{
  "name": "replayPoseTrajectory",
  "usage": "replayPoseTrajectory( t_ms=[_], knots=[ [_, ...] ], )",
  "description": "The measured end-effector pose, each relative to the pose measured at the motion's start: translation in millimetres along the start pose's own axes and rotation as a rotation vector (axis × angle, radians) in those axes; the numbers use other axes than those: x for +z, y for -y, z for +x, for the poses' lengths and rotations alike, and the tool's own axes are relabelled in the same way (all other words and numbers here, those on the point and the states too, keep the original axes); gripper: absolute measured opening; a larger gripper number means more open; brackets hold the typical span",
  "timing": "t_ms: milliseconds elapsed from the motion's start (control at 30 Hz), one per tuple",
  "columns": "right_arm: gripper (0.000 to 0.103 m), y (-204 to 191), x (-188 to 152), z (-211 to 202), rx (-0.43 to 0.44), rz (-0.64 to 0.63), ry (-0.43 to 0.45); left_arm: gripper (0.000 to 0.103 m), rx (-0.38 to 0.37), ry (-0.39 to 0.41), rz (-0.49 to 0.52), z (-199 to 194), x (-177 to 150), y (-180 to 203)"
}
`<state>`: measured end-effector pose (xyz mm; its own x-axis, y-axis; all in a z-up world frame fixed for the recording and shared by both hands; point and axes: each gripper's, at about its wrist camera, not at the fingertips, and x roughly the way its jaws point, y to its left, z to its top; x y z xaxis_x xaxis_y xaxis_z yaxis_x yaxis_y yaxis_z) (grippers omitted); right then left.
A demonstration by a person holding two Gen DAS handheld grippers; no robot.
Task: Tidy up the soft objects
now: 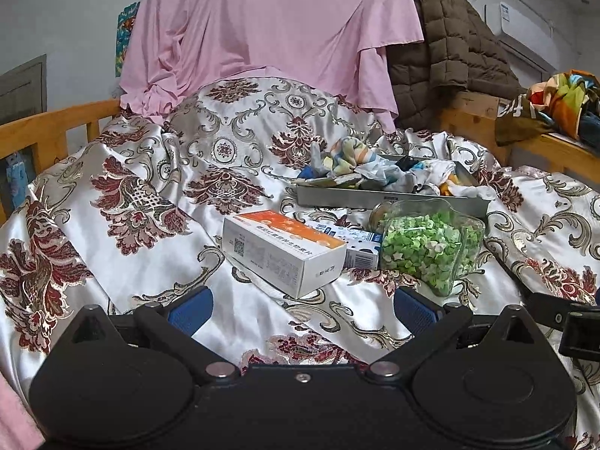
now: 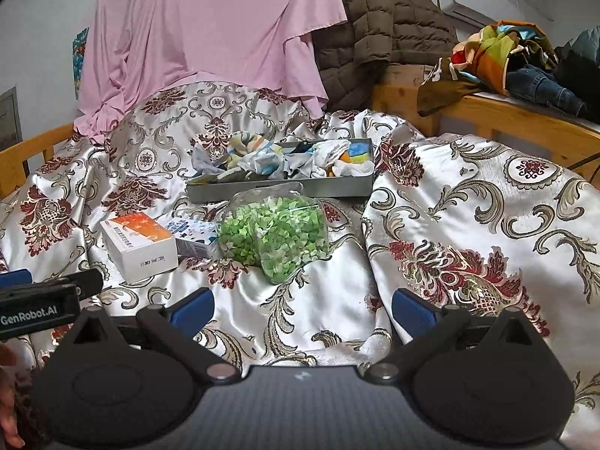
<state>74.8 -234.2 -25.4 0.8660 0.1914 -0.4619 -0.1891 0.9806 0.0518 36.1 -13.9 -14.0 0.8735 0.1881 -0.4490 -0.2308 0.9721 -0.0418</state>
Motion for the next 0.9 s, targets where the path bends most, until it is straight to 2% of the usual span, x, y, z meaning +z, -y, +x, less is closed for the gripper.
replayPoseTrajectory(
  t_ms=[900],
  knots=[
    [0.103, 5.5, -2.4, 5.5, -0.026, 0.021, 0.000, 0.102, 0.029, -0.035, -0.030, 6.3, -1.4, -3.2]
  ],
)
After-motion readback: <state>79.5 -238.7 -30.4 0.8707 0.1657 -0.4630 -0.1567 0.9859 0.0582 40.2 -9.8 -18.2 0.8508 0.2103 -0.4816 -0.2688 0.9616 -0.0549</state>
